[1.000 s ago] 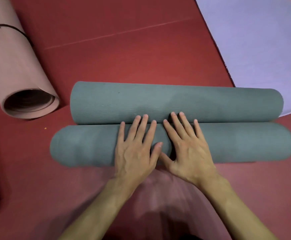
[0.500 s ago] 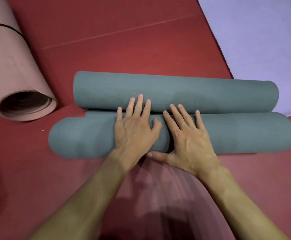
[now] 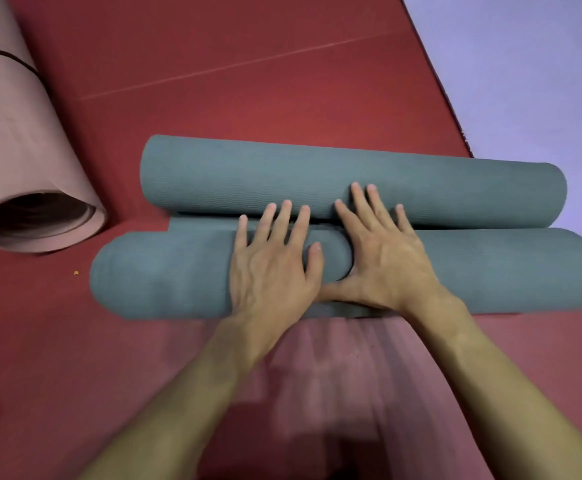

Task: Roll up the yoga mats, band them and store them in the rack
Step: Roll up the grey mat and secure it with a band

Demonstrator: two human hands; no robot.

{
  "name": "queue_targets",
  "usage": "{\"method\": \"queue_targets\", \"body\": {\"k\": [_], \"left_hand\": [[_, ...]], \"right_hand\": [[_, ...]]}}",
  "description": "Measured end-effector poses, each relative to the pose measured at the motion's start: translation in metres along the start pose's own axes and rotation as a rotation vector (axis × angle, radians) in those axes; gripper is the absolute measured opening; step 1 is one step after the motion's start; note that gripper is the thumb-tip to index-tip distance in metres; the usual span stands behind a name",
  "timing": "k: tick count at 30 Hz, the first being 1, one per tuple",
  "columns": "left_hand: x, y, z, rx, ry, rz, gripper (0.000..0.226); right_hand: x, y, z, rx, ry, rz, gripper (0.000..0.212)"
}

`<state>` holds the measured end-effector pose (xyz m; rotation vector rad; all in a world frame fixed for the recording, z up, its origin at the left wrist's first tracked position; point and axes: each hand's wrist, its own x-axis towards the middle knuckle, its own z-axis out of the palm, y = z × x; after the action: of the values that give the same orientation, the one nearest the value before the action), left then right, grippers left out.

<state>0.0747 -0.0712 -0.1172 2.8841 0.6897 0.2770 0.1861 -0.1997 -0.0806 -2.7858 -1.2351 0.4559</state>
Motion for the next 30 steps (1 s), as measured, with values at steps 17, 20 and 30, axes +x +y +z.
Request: {"method": "queue_targets", "body": {"k": [17, 20, 30], "left_hand": [[0.109, -0.014, -0.006, -0.113, -0.105, 0.016, 0.057], [0.117, -0.014, -0.007, -0.155, -0.072, 0.016, 0.064], [0.15, -0.016, -0.003, -0.124, -0.06, 0.035, 0.05]], "right_hand": [[0.054, -0.002, -0.016, -0.031, 0.08, 0.242, 0.133], [0.064, 0.0, -0.02, -0.007, 0.086, 0.253, 0.134], [0.089, 0.006, -0.023, 0.034, 0.11, 0.268, 0.13]]}}
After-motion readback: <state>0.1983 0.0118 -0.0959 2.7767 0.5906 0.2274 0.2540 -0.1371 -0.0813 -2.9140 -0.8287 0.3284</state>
